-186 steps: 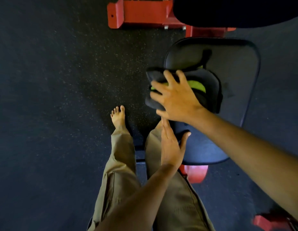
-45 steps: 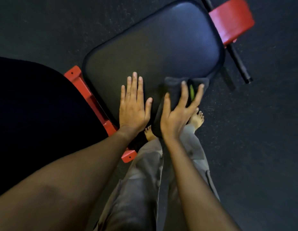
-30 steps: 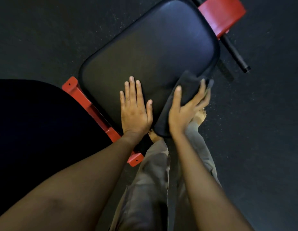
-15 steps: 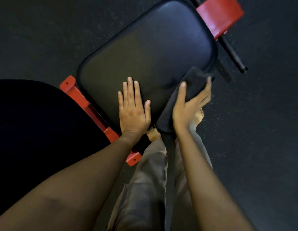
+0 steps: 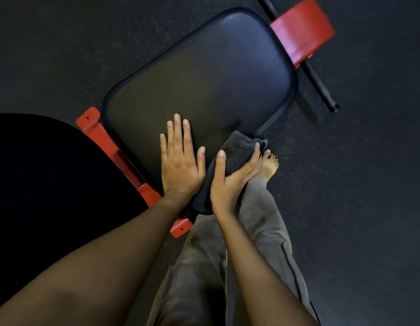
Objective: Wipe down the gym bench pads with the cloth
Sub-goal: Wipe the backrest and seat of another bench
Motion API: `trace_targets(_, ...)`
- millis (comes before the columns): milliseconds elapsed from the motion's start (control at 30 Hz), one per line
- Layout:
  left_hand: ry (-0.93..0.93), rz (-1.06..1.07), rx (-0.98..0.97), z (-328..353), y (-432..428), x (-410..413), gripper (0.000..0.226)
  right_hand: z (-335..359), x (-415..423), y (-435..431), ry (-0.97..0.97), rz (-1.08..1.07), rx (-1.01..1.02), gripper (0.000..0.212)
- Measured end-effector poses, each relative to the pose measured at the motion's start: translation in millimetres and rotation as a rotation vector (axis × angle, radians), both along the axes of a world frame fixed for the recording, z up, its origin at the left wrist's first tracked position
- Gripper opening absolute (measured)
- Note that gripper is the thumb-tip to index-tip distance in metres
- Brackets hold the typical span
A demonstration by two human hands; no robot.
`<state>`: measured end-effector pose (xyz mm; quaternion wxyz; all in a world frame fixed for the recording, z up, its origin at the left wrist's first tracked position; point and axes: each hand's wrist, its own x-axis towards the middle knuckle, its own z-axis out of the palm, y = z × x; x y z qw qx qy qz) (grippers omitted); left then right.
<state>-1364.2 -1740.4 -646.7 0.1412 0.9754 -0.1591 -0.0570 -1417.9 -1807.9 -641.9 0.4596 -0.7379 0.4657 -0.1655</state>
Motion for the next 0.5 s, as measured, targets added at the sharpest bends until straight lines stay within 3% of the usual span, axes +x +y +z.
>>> trace_targets(500, 0.065, 0.153, -0.125, 13.1, -17.0, 1.5, 0.059, -7.3, 22.5, -61.7, 0.090, 0.102, -0.072, 0.067)
